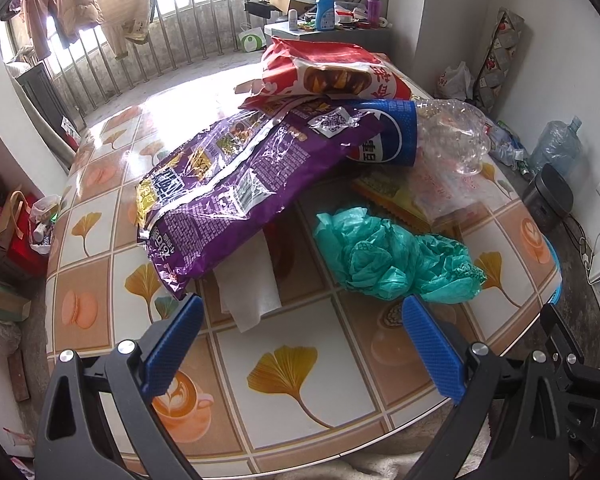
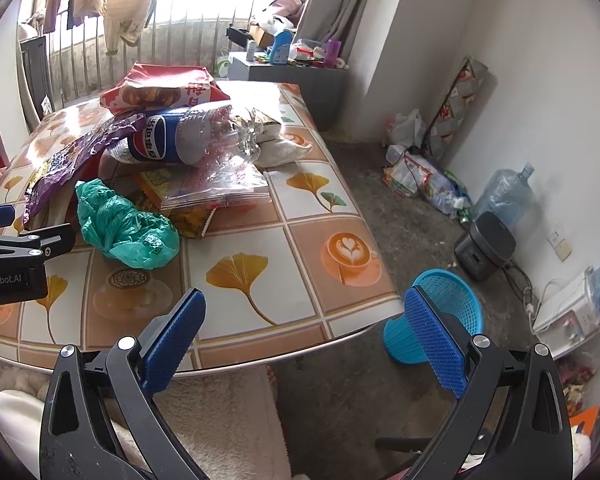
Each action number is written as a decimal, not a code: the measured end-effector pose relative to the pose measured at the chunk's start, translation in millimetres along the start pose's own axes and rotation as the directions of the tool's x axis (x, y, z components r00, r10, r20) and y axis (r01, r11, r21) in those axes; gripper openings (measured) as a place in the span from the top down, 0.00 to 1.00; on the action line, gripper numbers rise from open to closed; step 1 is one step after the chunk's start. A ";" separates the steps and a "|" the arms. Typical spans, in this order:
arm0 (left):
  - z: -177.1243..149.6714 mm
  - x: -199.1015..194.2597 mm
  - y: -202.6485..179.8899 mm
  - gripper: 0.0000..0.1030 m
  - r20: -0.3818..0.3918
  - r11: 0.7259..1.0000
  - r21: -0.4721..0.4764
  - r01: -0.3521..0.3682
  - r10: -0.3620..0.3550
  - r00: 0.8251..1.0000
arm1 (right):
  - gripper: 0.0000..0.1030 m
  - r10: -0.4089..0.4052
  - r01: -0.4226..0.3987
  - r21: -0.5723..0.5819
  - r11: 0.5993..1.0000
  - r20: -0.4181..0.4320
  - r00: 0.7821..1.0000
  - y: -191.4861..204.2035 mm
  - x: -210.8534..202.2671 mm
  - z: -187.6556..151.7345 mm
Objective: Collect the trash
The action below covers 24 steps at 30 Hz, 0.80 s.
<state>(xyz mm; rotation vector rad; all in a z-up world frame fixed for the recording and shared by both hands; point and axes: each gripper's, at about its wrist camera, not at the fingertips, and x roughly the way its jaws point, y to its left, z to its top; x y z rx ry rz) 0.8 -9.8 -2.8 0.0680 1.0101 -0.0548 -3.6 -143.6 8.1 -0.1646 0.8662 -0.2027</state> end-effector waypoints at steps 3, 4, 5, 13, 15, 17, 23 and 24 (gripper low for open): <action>1.0 0.2 0.4 0.05 -0.001 1.000 -0.001 0.000 0.000 1.000 | 0.08 0.001 -0.001 0.003 1.000 0.000 1.000 -0.2 -0.1 -0.3; 1.2 0.5 0.4 0.05 -0.001 1.000 -0.002 -0.001 0.001 1.000 | 0.08 0.001 -0.001 0.002 1.000 0.000 1.000 -0.1 -0.1 -0.3; 1.5 0.7 0.3 0.05 -0.001 1.000 -0.002 -0.001 0.001 1.000 | 0.08 0.001 -0.001 0.002 1.000 0.000 1.000 -0.1 -0.1 -0.3; 1.8 0.7 0.7 0.05 -0.003 1.000 0.000 0.000 0.000 1.000 | 0.08 0.005 -0.005 0.002 1.000 -0.001 1.000 0.7 -0.5 1.4; 1.8 0.7 0.9 0.05 -0.003 1.000 -0.001 -0.001 0.001 1.000 | 0.08 0.005 -0.005 0.003 1.000 -0.001 1.000 1.0 -0.5 1.6; 1.7 0.6 0.9 0.05 -0.002 1.000 -0.001 -0.001 0.001 1.000 | 0.08 0.004 -0.004 0.002 1.000 0.000 1.000 0.9 -0.5 1.1; 2.1 1.6 1.3 0.05 -0.001 1.000 -0.001 -0.003 0.003 1.000 | 0.08 0.007 -0.007 0.005 1.000 0.000 1.000 0.5 0.3 0.8; 2.2 2.0 1.5 0.05 -0.001 1.000 0.000 -0.004 0.004 1.000 | 0.08 0.007 -0.007 0.004 1.000 0.000 1.000 0.3 0.2 0.8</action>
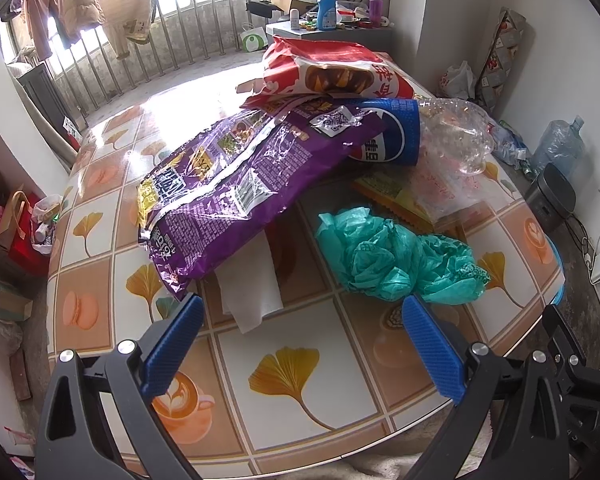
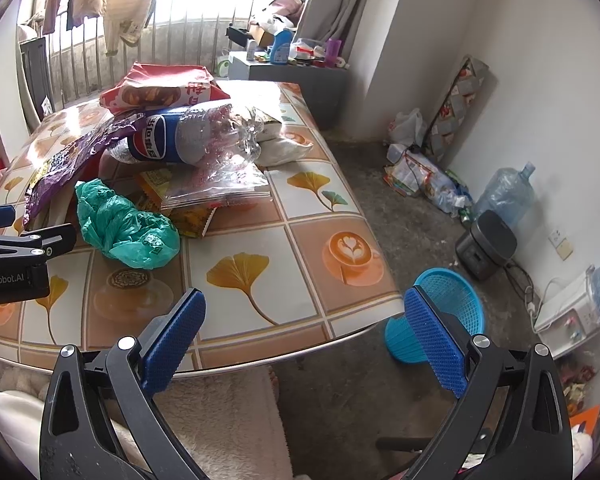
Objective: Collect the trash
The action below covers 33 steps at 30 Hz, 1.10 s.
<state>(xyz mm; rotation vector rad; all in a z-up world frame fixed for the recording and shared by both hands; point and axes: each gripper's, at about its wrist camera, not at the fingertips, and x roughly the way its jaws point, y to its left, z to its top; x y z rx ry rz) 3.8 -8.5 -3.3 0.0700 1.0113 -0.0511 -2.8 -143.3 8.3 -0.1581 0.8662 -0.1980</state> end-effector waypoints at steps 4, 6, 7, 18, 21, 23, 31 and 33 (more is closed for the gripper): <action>-0.1 -0.3 -0.3 0.05 0.000 1.000 -0.001 0.000 0.000 1.000 | 0.08 0.000 0.000 -0.001 1.000 0.000 1.000 0.0 0.0 -0.1; -0.5 -0.3 0.7 0.05 0.000 1.000 -0.001 0.000 0.000 1.000 | 0.08 0.001 -0.001 0.000 1.000 0.000 1.000 0.0 0.0 0.0; -0.7 -0.4 1.0 0.05 -0.001 1.000 -0.001 0.000 0.000 1.000 | 0.08 0.000 0.000 0.000 1.000 0.000 1.000 0.0 0.0 0.0; -4.3 0.1 4.6 0.05 0.000 1.000 -0.002 -0.005 0.005 1.000 | 0.08 0.006 -0.006 0.003 1.000 0.003 1.000 -0.5 0.7 -1.3; -5.3 0.7 5.1 0.05 -0.001 1.000 -0.002 -0.008 0.008 1.000 | 0.08 0.008 -0.008 0.004 1.000 0.003 1.000 0.1 1.2 -1.3; -5.2 0.5 3.9 0.05 -0.002 1.000 -0.001 -0.010 0.010 1.000 | 0.08 0.010 -0.010 0.005 1.000 0.004 1.000 1.0 1.1 -1.2; -6.0 1.3 5.3 0.05 -0.011 1.000 -0.002 -0.018 0.018 1.000 | 0.08 0.022 -0.022 0.013 1.000 0.007 1.000 1.6 1.1 -0.6; -6.2 2.0 5.8 0.05 -0.014 1.000 -0.003 -0.019 0.019 1.000 | 0.08 0.025 -0.025 0.014 1.000 0.008 1.000 1.8 0.9 -0.4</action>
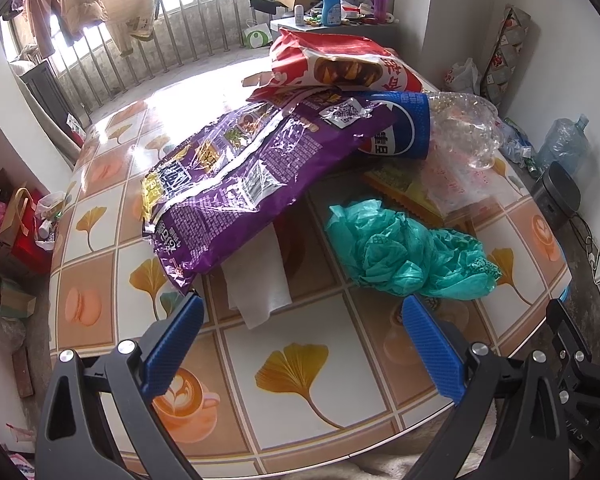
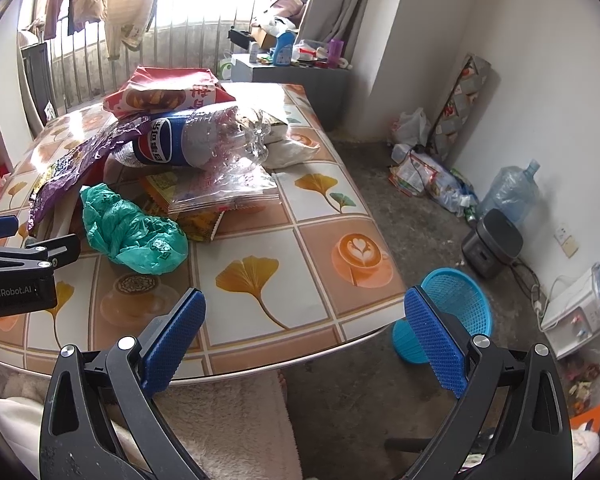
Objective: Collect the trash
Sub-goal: 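Grasp the teal plastic bag with the right tool while the left tool grasps the white tissue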
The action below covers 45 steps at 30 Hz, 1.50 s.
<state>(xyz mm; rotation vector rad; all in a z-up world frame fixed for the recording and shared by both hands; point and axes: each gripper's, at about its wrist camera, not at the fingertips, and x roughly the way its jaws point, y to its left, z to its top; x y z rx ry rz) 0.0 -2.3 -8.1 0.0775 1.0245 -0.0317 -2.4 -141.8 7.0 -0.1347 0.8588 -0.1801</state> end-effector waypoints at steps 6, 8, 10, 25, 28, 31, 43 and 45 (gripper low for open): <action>3.4 2.4 7.7 0.05 0.007 1.000 -0.004 0.008 -0.008 1.000 | 0.08 0.016 -0.016 0.005 1.000 0.012 1.000 2.3 -0.3 3.2; 6.1 2.2 17.0 0.05 0.025 1.000 -0.001 0.016 -0.016 1.000 | 0.08 0.035 -0.035 0.006 0.999 0.020 0.999 4.3 -0.6 6.0; 8.9 1.3 28.1 0.05 0.056 0.999 0.008 0.035 -0.036 0.998 | 0.08 0.063 -0.063 -0.004 0.998 0.036 0.997 8.3 -1.6 9.8; -18.4 6.1 61.2 0.18 0.131 0.943 0.168 0.286 -0.309 0.942 | 0.37 0.424 -0.416 -0.253 0.873 -0.024 0.905 86.7 23.4 35.1; -21.8 8.3 54.4 0.25 0.147 0.937 0.225 0.267 -0.303 0.942 | 0.37 0.431 -0.425 -0.280 0.861 -0.045 0.901 96.6 31.8 37.9; -25.5 11.6 45.4 0.34 0.147 0.923 0.298 0.244 -0.297 0.944 | 0.37 0.437 -0.435 -0.288 0.853 -0.063 0.897 97.7 36.2 37.7; -21.2 44.0 27.0 0.64 0.091 0.923 0.338 0.185 -0.228 0.969 | 0.37 0.429 -0.440 -0.318 0.839 -0.109 0.897 96.7 47.4 35.8; -19.8 44.6 27.1 0.72 0.094 0.926 0.332 0.179 -0.222 0.971 | 0.37 0.431 -0.446 -0.312 0.839 -0.121 0.894 96.8 50.0 35.0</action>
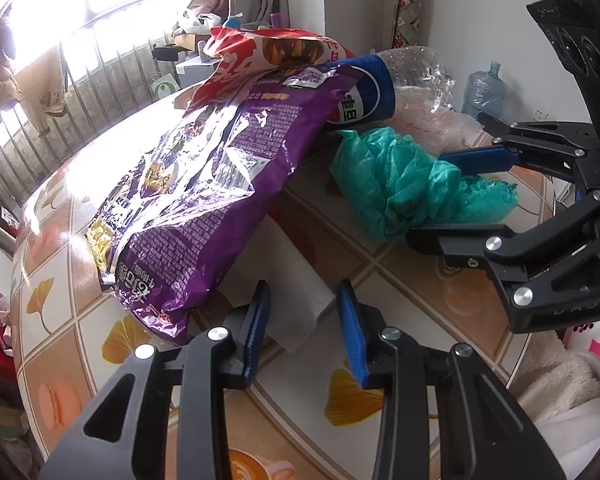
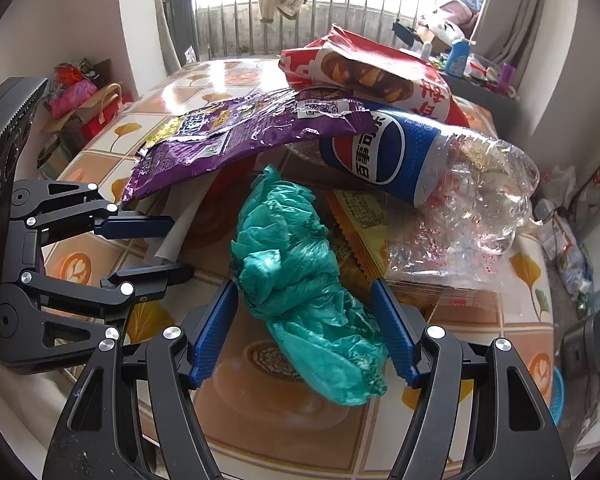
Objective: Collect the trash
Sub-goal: 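Grasp the teal plastic bag with the right tool while the left tool grasps the white tissue, then carry the teal bag and tissue to the blue wastebasket and release both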
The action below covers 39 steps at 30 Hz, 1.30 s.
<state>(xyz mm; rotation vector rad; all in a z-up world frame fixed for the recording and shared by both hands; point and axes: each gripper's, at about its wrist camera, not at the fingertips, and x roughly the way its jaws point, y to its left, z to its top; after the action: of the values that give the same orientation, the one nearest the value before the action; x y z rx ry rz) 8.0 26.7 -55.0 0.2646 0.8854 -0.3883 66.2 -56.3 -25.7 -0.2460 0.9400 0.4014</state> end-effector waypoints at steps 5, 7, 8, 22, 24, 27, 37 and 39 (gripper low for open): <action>0.2 -1.1 7.7 0.90 -0.004 1.000 -0.013 -0.004 0.004 1.000 | 0.50 0.024 -0.024 0.017 1.000 -0.017 1.000 -1.0 2.7 -3.4; 0.0 -2.8 11.1 0.93 -0.006 1.000 -0.028 0.005 -0.005 1.000 | 0.51 0.028 -0.028 0.028 0.999 -0.012 1.000 -2.2 0.5 -4.6; 0.0 -4.2 12.4 0.95 -0.006 0.999 -0.034 0.011 -0.012 1.000 | 0.52 0.034 -0.033 0.036 0.999 -0.010 0.999 -3.2 -0.8 -5.5; 9.0 -53.3 17.8 0.98 0.036 0.921 -0.070 0.384 -0.382 0.923 | 0.57 0.103 -0.117 0.161 0.980 0.088 0.991 -21.5 -43.7 -18.9; 14.8 -65.5 22.5 0.98 0.055 0.899 -0.078 0.432 -0.429 0.902 | 0.57 0.118 -0.139 0.182 0.973 0.126 0.985 -26.0 -54.2 -20.5; 27.0 -84.7 35.3 0.98 0.098 0.876 -0.092 0.473 -0.465 0.880 | 0.57 0.134 -0.172 0.216 0.961 0.179 0.975 -34.4 -66.2 -20.6; 95.5 -154.6 61.3 0.98 0.271 0.723 -0.060 0.688 -0.651 0.709 | 0.57 0.140 -0.273 0.324 0.906 0.379 0.915 -75.7 -112.7 -23.2; 116.7 -161.6 53.2 0.98 0.282 0.674 -0.023 0.738 -0.704 0.652 | 0.57 0.114 -0.282 0.358 0.890 0.423 0.899 -90.7 -125.3 -27.5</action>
<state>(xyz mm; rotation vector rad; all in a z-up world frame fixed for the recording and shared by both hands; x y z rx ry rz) 20.3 65.5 147.3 -0.2954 0.7285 -1.0896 20.0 -176.4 64.3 0.3186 0.6314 0.4142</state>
